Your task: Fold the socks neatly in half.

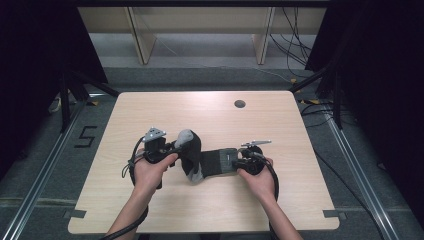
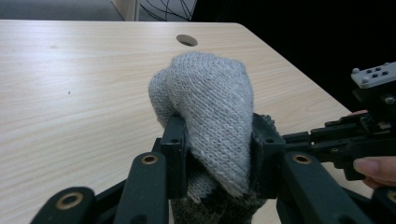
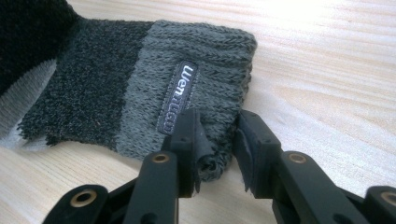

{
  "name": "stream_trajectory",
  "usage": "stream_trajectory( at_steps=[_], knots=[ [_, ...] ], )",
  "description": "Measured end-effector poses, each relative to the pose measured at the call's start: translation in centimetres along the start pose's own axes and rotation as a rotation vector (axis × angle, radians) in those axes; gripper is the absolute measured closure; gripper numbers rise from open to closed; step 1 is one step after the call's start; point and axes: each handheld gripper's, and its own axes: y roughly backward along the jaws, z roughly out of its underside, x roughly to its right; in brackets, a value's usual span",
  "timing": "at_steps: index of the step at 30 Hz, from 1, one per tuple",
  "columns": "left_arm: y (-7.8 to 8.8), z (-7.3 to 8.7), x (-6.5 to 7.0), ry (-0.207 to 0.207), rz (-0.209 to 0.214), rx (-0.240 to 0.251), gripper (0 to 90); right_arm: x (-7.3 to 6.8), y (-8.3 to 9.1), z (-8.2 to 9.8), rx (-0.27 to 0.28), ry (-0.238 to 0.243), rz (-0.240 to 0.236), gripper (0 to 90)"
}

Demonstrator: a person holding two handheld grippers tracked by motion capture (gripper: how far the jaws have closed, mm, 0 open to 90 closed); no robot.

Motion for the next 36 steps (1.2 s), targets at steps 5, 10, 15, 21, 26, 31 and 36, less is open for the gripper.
stream_trajectory(
  at_steps=[5,10,15,21,26,31,36],
  knots=[
    [-0.3,-0.2,0.2,0.001,0.01,-0.007,64.2,0.0,0.0,-0.1,-0.002,0.001,-0.005,69.7],
    [-0.8,-0.1,0.7,-0.002,0.03,-0.014,64.2,0.0,0.0,-0.1,-0.017,0.011,-0.012,69.5],
    [-1.4,-0.1,1.4,0.004,0.038,-0.023,64.2,0.2,0.0,-0.2,-0.018,0.026,-0.017,69.1],
    [-2.0,-0.2,2.2,0.001,0.058,-0.023,64.1,0.2,-0.1,-0.2,-0.017,0.009,-0.017,68.5],
    [-2.5,-0.1,2.8,0.003,0.079,-0.028,64.1,0.2,-0.1,-0.2,-0.017,0.008,-0.022,68.3],
    [-3.1,0.0,3.5,0.001,0.088,-0.036,64.0,0.3,-0.1,-0.2,-0.017,0.011,-0.026,68.1],
    [-3.9,0.2,4.2,0.004,0.094,-0.047,63.4,0.4,-0.2,-0.2,-0.012,0.01,-0.031,67.7]
  ],
)
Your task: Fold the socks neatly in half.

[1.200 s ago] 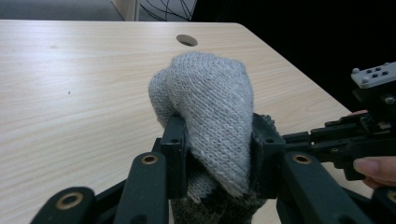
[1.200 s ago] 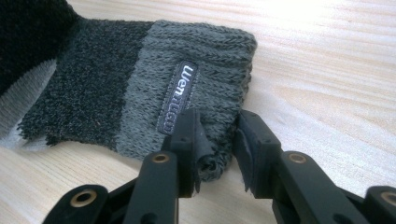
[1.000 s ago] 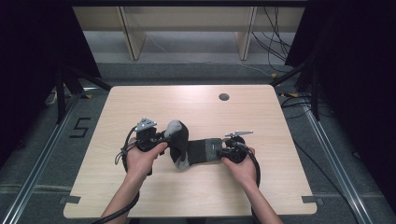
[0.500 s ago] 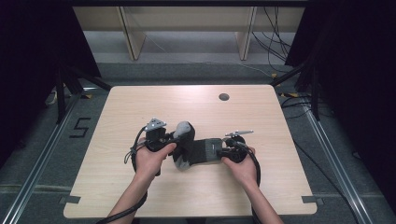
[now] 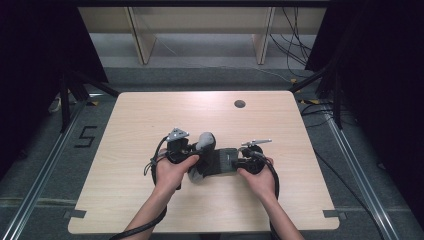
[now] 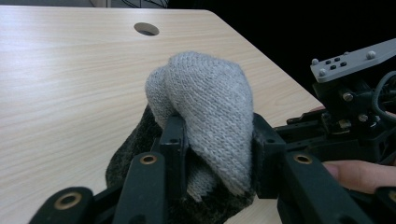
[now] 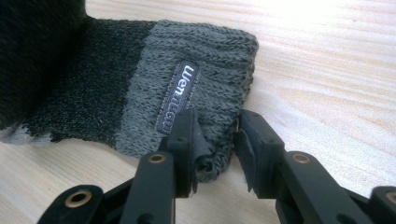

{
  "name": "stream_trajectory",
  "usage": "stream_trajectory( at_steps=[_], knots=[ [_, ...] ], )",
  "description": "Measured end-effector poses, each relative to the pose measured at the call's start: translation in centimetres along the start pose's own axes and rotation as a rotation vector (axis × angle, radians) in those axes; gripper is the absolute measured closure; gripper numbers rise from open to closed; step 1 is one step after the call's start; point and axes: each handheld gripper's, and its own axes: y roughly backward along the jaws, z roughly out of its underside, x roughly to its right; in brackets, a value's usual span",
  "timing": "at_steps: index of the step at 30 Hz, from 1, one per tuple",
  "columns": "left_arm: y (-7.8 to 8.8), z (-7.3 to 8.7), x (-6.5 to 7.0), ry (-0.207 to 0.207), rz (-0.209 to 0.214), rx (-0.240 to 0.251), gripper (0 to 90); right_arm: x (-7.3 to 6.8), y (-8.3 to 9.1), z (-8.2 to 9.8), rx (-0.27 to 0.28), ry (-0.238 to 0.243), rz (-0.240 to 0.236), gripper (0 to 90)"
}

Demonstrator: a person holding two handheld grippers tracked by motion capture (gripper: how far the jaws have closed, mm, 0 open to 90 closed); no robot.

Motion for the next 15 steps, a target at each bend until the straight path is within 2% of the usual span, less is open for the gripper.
stream_trajectory(
  at_steps=[7,9,10,15],
  knots=[
    [-1.0,0.3,0.6,-0.01,0.013,-0.012,63.4,0.1,0.0,0.0,-0.005,-0.015,-0.004,67.5],
    [-1.2,0.4,0.8,-0.013,0.007,-0.019,63.4,0.2,0.0,0.0,-0.005,-0.006,0.013,67.5],
    [-1.5,0.4,0.9,-0.014,0.016,-0.022,63.4,0.1,0.0,0.0,0.004,-0.01,-0.007,67.5],
    [-2.3,0.6,1.1,-0.023,0.005,-0.029,63.4,0.2,0.0,0.0,0.002,-0.024,-0.016,67.5]
  ],
)
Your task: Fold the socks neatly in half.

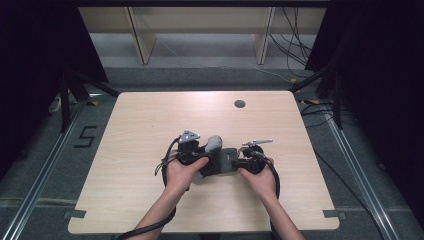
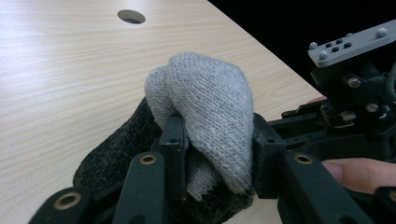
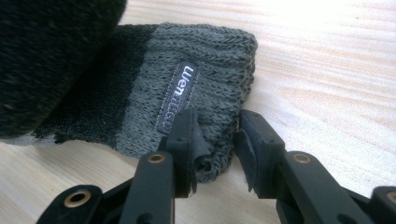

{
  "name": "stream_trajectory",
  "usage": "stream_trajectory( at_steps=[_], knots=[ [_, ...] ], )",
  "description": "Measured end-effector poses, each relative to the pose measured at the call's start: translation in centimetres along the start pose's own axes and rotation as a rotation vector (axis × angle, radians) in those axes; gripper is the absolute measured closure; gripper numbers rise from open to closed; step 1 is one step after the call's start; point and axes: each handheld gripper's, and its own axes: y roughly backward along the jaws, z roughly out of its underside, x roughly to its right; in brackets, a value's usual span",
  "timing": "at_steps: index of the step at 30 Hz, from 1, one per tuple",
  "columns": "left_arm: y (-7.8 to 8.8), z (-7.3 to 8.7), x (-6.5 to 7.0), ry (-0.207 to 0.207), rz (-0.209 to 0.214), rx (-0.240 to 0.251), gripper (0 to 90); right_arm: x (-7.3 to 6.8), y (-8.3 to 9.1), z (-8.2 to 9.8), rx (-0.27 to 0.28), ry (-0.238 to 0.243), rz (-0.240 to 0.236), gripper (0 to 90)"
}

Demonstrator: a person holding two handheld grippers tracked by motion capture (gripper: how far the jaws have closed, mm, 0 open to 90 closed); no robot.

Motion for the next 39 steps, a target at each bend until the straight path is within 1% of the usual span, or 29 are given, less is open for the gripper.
stream_trajectory(
  at_steps=[1,3,4,6,7,9,10,11,13,15,18,21,22,24,25,26,27,28,29,30,31,32,34,35,36,37,38,39],
  knots=[
    [-0.2,0.0,0.1,0.001,0.001,-0.002,63.4,0.0,0.0,0.0,0.0,0.001,0.0,67.5],
    [-0.4,0.0,0.1,-0.011,-0.008,-0.003,63.3,0.0,0.0,0.0,0.0,0.002,0.0,67.5],
    [-0.6,0.1,0.2,-0.006,-0.005,-0.005,63.3,0.0,0.0,0.0,0.0,0.001,-0.001,67.5],
    [-0.9,0.2,0.2,-0.01,-0.006,-0.004,63.2,0.0,0.0,0.0,0.0,0.002,-0.002,67.5],
    [-1.1,0.2,0.3,-0.013,-0.017,-0.012,63.2,0.0,0.0,0.0,0.006,0.002,-0.005,67.5],
    [-1.3,0.3,0.3,-0.016,-0.011,-0.008,63.0,0.0,0.0,0.0,0.003,0.002,-0.004,67.5],
    [-1.4,0.3,0.4,-0.018,-0.017,-0.015,63.0,0.0,0.0,0.0,0.004,0.005,-0.005,67.5],
    [-1.5,0.4,0.3,-0.027,-0.018,-0.008,62.9,-0.1,0.0,0.0,0.002,-0.002,-0.005,67.5],
    [-1.7,0.6,0.3,-0.019,-0.018,-0.008,62.8,-0.1,0.0,0.0,0.003,-0.001,0.002,67.5],
    [-1.9,0.6,0.3,-0.022,-0.025,-0.013,62.7,0.0,0.0,0.0,-0.001,0.005,-0.001,67.4],
    [-2.2,0.6,0.5,-0.028,-0.024,-0.018,62.4,0.0,-0.1,0.0,0.003,0.018,0.002,67.3],
    [-2.5,0.6,0.7,-0.045,-0.033,-0.028,61.9,0.0,0.0,0.0,0.0,0.004,0.002,67.2],
    [-2.7,0.6,0.9,-0.037,-0.038,-0.024,61.7,0.0,0.0,0.0,0.001,0.003,0.0,67.1],
    [-2.9,0.6,0.8,-0.043,-0.035,-0.029,61.4,0.0,-0.1,0.0,0.006,0.003,0.001,66.8],
    [-3.0,0.6,0.9,-0.04,-0.039,-0.024,61.3,0.1,-0.1,0.0,0.003,0.019,0.001,66.8],
    [-3.1,0.7,0.9,-0.041,-0.04,-0.025,61.2,0.0,0.0,0.0,-0.003,0.01,-0.004,66.8],
    [-3.2,0.6,0.9,-0.053,-0.04,-0.036,61.1,0.0,0.0,-0.1,-0.005,0.014,-0.006,66.6],
    [-3.3,0.6,1.0,-0.043,-0.038,-0.031,61.1,0.0,0.0,-0.1,-0.006,0.013,-0.003,66.4],
    [-3.4,0.6,1.0,-0.042,-0.045,-0.028,61.0,0.0,0.0,0.0,-0.004,0.009,-0.002,66.1],
    [-3.5,0.6,1.1,-0.044,-0.046,-0.029,60.9,0.0,0.0,0.0,-0.001,0.007,-0.002,66.1],
    [-3.5,0.6,1.0,-0.059,-0.047,-0.04,60.8,0.0,0.0,0.0,-0.001,0.007,-0.003,65.9],
    [-3.7,0.6,1.2,-0.049,-0.045,-0.029,60.7,0.0,0.0,0.0,0.0,0.008,-0.004,65.5],
    [-3.9,0.6,1.2,-0.052,-0.053,-0.027,60.1,0.0,-0.1,0.0,0.008,0.008,0.009,64.1],
    [-4.0,0.7,1.3,-0.05,-0.063,-0.024,59.9,0.0,0.0,-0.1,-0.002,0.007,0.017,63.9],
    [-4.1,0.7,1.4,-0.045,-0.066,-0.022,59.8,0.0,-0.1,-0.1,-0.008,0.008,-0.003,63.9],
    [-4.2,0.8,1.4,-0.05,-0.066,-0.022,59.6,0.0,-0.1,-0.1,-0.009,0.007,-0.004,63.9],
    [-4.4,0.9,1.5,-0.05,-0.066,-0.02,59.4,0.0,0.0,-0.1,-0.008,0.017,0.004,63.9],
    [-4.5,0.9,1.6,-0.058,-0.071,-0.022,59.2,0.0,0.0,-0.1,-0.003,0.009,0.0,63.8]
  ],
)
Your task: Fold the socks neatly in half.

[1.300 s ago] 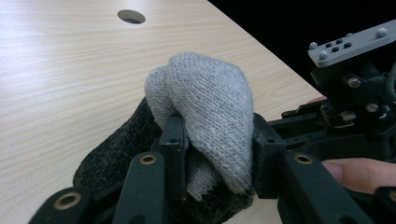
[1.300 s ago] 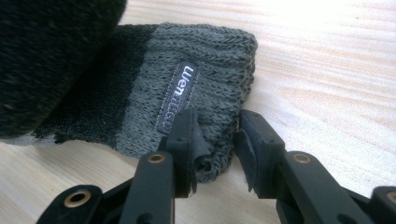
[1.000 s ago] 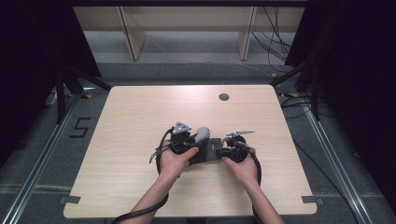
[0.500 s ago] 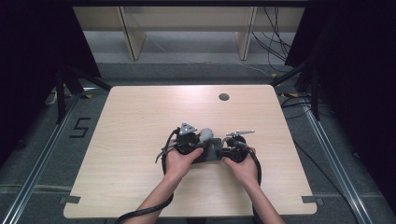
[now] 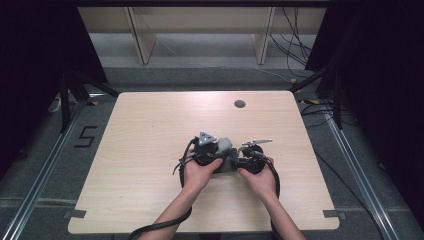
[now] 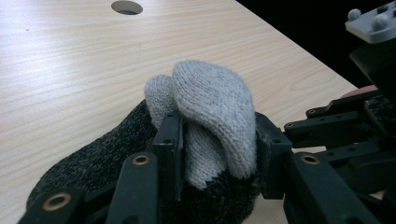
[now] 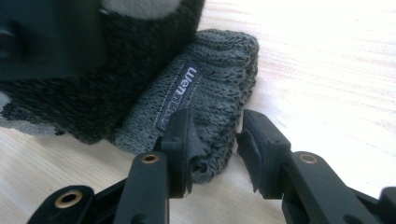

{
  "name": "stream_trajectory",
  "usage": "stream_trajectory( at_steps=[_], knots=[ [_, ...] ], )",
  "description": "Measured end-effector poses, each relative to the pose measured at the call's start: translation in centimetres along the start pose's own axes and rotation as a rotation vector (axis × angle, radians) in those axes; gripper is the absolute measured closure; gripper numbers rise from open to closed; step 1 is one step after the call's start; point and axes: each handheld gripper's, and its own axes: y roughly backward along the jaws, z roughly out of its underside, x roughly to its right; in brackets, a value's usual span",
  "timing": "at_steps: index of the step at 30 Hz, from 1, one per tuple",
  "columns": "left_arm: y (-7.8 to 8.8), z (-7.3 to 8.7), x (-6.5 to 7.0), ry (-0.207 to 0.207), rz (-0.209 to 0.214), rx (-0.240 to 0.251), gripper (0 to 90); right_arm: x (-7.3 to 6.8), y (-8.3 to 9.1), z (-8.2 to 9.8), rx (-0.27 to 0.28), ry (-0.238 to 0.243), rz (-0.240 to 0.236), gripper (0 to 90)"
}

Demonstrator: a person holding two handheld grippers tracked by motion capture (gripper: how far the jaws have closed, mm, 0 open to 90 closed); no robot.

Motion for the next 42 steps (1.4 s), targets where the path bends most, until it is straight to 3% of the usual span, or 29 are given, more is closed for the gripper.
stream_trajectory(
  at_steps=[3,4,6,7,9,10,11,13,15,17,21,22,23,24,26,28,31,34,37,38,39,42],
  knots=[
    [-0.5,0.1,0.3,-0.005,-0.001,-0.001,58.8,0.1,0.2,0.1,0.006,0.003,0.016,58.9],
    [-0.5,0.2,0.4,-0.026,-0.008,-0.011,58.7,0.1,0.3,0.1,0.006,-0.017,0.016,56.0],
    [-0.7,0.2,0.6,-0.02,-0.007,0.001,58.7,0.2,0.9,0.0,0.021,-0.021,0.044,54.8],
    [-0.7,0.2,0.6,-0.028,-0.007,-0.003,58.7,0.3,1.1,0.0,0.028,-0.02,0.013,54.4],
    [-0.7,0.3,0.5,-0.046,-0.014,-0.011,58.5,0.4,2.0,-0.1,0.047,-0.031,0.033,53.9],
    [-0.7,0.3,0.5,-0.045,-0.014,-0.01,58.2,0.7,2.4,-0.1,0.063,-0.041,0.015,54.1],
    [-0.7,0.3,0.5,-0.045,-0.014,-0.012,57.9,0.7,2.6,-0.1,0.07,-0.068,0.025,54.4],
    [-0.8,0.3,0.6,-0.056,-0.015,-0.013,57.1,1.3,3.8,-0.3,0.099,-0.069,0.051,55.5],
    [-0.9,0.4,0.7,-0.056,-0.012,-0.004,56.1,1.5,4.7,-0.6,0.123,-0.113,0.051,56.1],
    [-0.9,0.4,0.8,-0.073,-0.011,-0.014,53.0,1.7,5.5,-1.2,0.144,-0.095,0.054,56.2],
    [-1.3,0.5,1.1,-0.065,0.004,-0.002,47.5,1.4,6.1,-2.3,0.179,-0.068,0.042,54.9],
    [-1.3,0.6,1.1,-0.069,0.009,-0.001,46.7,1.1,6.3,-2.4,0.175,-0.091,0.039,54.3],
    [-1.3,0.6,1.1,-0.082,0.013,-0.01,45.4,1.3,6.3,-2.5,0.192,-0.067,0.036,53.3],
    [-1.4,0.6,1.2,-0.081,0.018,-0.009,44.0,1.1,6.4,-2.5,0.196,-0.083,0.027,52.7],
    [-1.4,0.6,1.4,-0.105,0.026,-0.009,41.4,1.2,6.4,-2.5,0.198,-0.068,0.024,51.4],
    [-1.5,0.6,1.6,-0.118,0.024,-0.003,38.8,1.1,6.5,-2.5,0.195,-0.096,0.033,49.6],
    [-1.1,0.5,1.7,-0.155,0.015,-0.001,36.7,1.2,6.7,-2.6,0.204,-0.088,0.036,46.5],
    [-0.4,0.3,2.1,-0.157,0.008,0.024,34.2,0.9,6.7,-2.5,0.197,-0.125,0.025,45.8],
    [0.6,0.1,2.2,-0.193,0.019,0.005,33.9,1.1,6.5,-2.4,0.183,-0.111,0.026,45.5],
    [1.1,0.2,2.3,-0.196,0.024,0.013,34.0,1.2,6.5,-2.4,0.19,-0.093,0.033,45.5],
    [1.4,0.2,2.3,-0.201,0.033,0.015,34.0,1.0,6.6,-2.5,0.188,-0.113,0.024,45.5],
    [2.7,0.3,1.7,-0.195,0.038,0.011,34.1,1.0,6.7,-2.7,0.185,-0.106,0.037,45.6]
  ],
)
